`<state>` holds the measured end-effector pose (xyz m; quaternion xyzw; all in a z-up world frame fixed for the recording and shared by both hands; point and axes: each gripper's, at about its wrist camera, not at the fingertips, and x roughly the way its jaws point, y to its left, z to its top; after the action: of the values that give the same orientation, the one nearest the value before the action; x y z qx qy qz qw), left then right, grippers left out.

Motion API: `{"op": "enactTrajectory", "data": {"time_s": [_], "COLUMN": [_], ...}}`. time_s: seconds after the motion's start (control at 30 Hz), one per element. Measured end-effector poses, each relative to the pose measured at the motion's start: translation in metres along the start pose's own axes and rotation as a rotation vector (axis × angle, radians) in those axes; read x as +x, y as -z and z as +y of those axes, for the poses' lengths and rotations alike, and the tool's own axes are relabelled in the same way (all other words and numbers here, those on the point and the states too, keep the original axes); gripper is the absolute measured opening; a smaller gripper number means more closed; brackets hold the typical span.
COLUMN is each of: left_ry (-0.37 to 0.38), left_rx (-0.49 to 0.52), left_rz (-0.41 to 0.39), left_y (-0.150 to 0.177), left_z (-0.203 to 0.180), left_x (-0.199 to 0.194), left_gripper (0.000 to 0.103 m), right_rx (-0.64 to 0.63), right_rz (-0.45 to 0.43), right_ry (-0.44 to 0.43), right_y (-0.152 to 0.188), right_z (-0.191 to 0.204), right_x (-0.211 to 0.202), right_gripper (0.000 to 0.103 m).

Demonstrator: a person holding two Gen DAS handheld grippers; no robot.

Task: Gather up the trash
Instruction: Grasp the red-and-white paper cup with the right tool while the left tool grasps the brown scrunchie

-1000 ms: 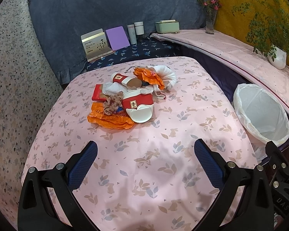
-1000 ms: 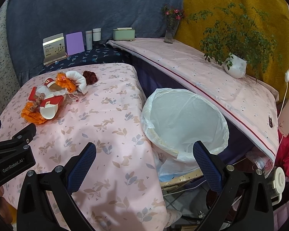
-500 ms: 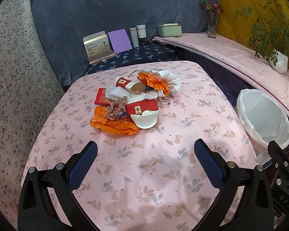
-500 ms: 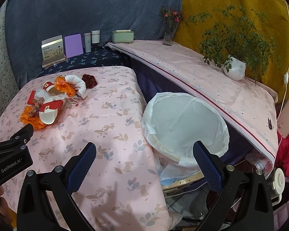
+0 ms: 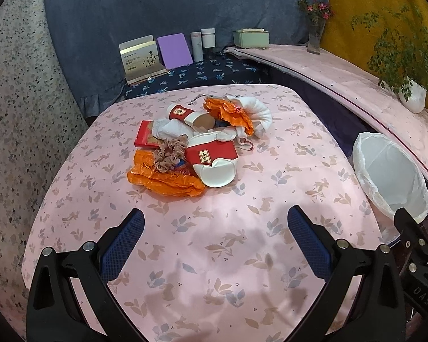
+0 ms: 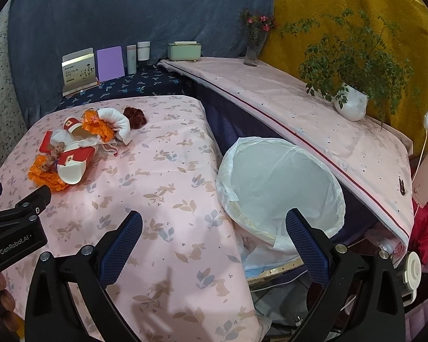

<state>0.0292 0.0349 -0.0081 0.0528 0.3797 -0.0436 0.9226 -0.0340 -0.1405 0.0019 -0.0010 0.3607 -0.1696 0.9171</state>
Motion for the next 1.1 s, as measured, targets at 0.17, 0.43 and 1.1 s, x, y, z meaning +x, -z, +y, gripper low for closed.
{"op": "enactTrajectory", "data": {"time_s": [0.17,0.43,1.1], "left_ry": [-0.011,-0.066,-0.052], "left_rx": [-0.043,-0.082,-0.219], "left_rz": [0.027,0.016,0.152], "left_y": [-0.003,-0.011,-0.024], "left_z": [0.021,0.062,0.147], "left_x": [0.018,0.047,0.133], "left_gripper": [0.096,0.096,0.096], "right_rx": [0.017,0.004,-0.017], "right_rz": [0.004,0.004,0.045], "right_ry": [-0.037,-0.078,-0.243], "right_y": [-0.006,-0.021,-0.057], "right_z": [0.005,0.031,0.124], "right_x": [0.012,0.037,0.092], "right_gripper": [0.096,0.096,0.096]}}
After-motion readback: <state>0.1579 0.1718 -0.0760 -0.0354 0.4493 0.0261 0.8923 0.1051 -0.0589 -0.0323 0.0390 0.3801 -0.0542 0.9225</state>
